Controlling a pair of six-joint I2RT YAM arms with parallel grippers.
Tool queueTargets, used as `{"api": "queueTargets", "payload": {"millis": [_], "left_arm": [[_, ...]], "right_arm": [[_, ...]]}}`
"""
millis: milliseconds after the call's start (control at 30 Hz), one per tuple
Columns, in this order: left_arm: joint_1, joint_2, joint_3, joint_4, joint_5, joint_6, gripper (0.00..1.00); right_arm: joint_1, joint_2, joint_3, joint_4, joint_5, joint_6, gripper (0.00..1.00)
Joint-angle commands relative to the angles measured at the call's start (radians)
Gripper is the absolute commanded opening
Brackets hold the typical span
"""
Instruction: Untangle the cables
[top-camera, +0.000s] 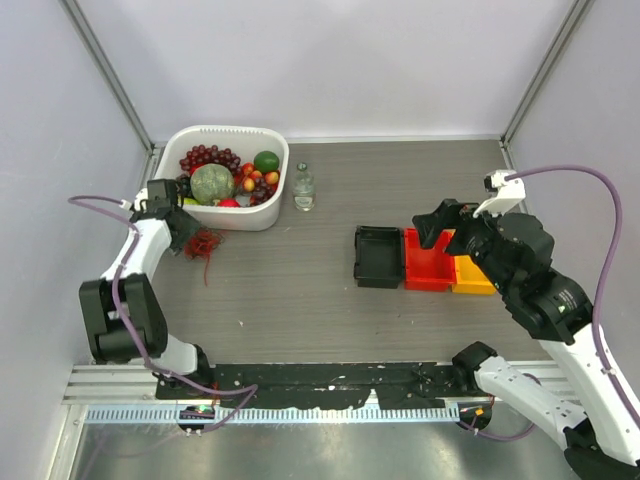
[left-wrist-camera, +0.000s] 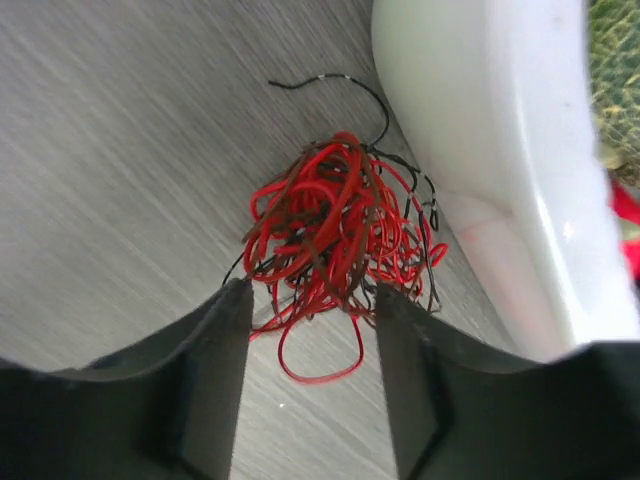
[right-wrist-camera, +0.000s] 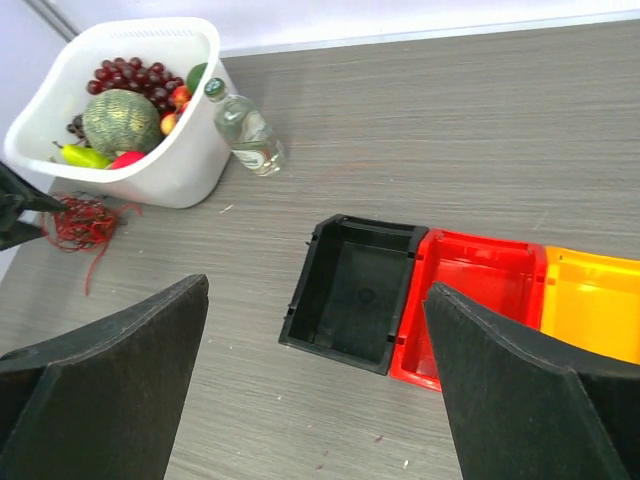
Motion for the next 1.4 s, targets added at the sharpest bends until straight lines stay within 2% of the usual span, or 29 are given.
{"api": "queueTargets", "payload": {"millis": [0, 67, 200, 267, 367, 467, 533, 567, 600, 633, 700, 733, 867, 967, 1033, 1133, 1233, 1367], "left_arm": [[0.021, 0.053, 0.027, 0.064, 0.183, 0.009, 0.44], [0.021, 0.004, -0.028, 0.075, 0.240, -0.015, 0.30], [-0.014, -0.163, -0.194, 0.120, 0.433, -0.070, 0.11], [-0.101, -0.249, -0.277, 0.183, 0.530, -0.109, 0.10], [-0.340, -0.315, -0.366, 0.297, 0.639, -0.173, 0.12], [-0.561, -0.344, -0.416, 0.366, 0.626, -0.216, 0.11], [-0.657, -0.364, -0.435, 0.381, 0.592, -0.224, 0.12], [-0.697, -0.373, -0.437, 0.382, 0.566, -0.224, 0.15], [-0.720, -0.384, -0.438, 0.383, 0.552, -0.222, 0.26], [-0.732, -0.395, -0.441, 0.382, 0.544, -0.221, 0.42], [-0.732, -0.430, -0.456, 0.372, 0.524, -0.222, 0.73], [-0.732, -0.448, -0.461, 0.369, 0.509, -0.221, 0.80], [-0.732, -0.520, -0.479, 0.363, 0.475, -0.228, 0.80], [-0.729, -0.541, -0.487, 0.349, 0.444, -0.219, 0.68], [-0.729, -0.531, -0.499, 0.381, 0.469, -0.210, 0.64], [-0.732, -0.472, -0.507, 0.438, 0.533, -0.179, 0.73], [-0.734, -0.380, -0.493, 0.446, 0.575, -0.167, 0.75], [-0.740, -0.341, -0.495, 0.473, 0.579, -0.173, 0.73]], "right_arm": [[-0.002, -0.002, -0.006, 0.048, -0.086, 0.013, 0.94], [-0.002, -0.002, -0.025, 0.062, -0.100, 0.018, 0.94], [-0.002, 0.034, -0.078, 0.090, -0.132, 0.038, 0.94], [-0.002, 0.096, -0.097, 0.085, -0.164, 0.061, 0.92], [0.027, 0.231, -0.135, 0.100, -0.218, 0.105, 0.91], [0.117, 0.329, -0.192, 0.177, -0.205, 0.139, 0.90], [0.206, 0.370, -0.230, 0.251, -0.175, 0.159, 0.90], [0.240, 0.382, -0.243, 0.310, -0.195, 0.168, 0.90], [0.256, 0.408, -0.273, 0.338, -0.215, 0.192, 0.91], [0.277, 0.421, -0.290, 0.408, -0.267, 0.206, 0.90], [0.297, 0.444, -0.345, 0.487, -0.300, 0.225, 0.80], [0.302, 0.449, -0.371, 0.501, -0.303, 0.222, 0.75], [0.303, 0.432, -0.431, 0.550, -0.287, 0.174, 0.58], [0.303, 0.426, -0.460, 0.614, -0.329, 0.150, 0.50], [0.306, 0.435, -0.467, 0.665, -0.364, 0.173, 0.49], [0.309, 0.450, -0.482, 0.743, -0.332, 0.196, 0.51], [0.309, 0.497, -0.435, 0.707, -0.237, 0.142, 0.52], [0.308, 0.596, -0.369, 0.691, -0.237, 0.061, 0.51]]}}
